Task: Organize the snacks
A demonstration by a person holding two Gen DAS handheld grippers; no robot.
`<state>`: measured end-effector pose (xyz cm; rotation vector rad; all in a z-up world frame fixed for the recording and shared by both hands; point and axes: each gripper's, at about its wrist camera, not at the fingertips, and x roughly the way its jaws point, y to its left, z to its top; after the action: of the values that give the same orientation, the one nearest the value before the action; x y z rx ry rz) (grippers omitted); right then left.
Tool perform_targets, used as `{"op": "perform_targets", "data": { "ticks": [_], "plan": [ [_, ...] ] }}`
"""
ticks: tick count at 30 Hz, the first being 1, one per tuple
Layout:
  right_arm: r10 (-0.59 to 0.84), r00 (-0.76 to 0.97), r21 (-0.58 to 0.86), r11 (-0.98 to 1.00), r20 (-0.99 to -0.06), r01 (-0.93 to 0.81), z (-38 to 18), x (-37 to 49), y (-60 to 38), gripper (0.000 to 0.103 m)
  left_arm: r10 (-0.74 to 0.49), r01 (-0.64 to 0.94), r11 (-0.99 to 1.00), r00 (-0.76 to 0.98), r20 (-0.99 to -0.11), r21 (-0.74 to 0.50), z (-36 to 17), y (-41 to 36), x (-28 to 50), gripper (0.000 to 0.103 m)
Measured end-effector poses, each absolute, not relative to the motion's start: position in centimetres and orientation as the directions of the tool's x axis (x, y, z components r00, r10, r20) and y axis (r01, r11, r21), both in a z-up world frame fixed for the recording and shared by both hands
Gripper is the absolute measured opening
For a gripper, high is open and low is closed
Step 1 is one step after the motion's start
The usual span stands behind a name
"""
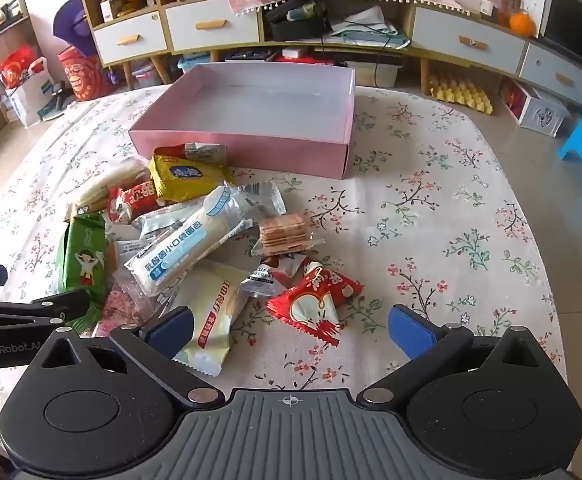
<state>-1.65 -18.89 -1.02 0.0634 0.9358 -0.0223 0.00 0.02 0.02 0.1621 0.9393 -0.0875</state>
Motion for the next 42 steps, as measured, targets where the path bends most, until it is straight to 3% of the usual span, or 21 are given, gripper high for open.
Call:
{"op": "perform_targets", "data": {
  "ticks": [42],
  "plan": [
    [0.015, 0.582, 0.044, 0.998, -0.813, 0.035, -1.43, -1.67, -18.44, 0.103, -0.040, 0.136, 0.990, 0.562, -0.826, 0.044, -0.30, 0.48, -0.05, 0.103]
  ]
}}
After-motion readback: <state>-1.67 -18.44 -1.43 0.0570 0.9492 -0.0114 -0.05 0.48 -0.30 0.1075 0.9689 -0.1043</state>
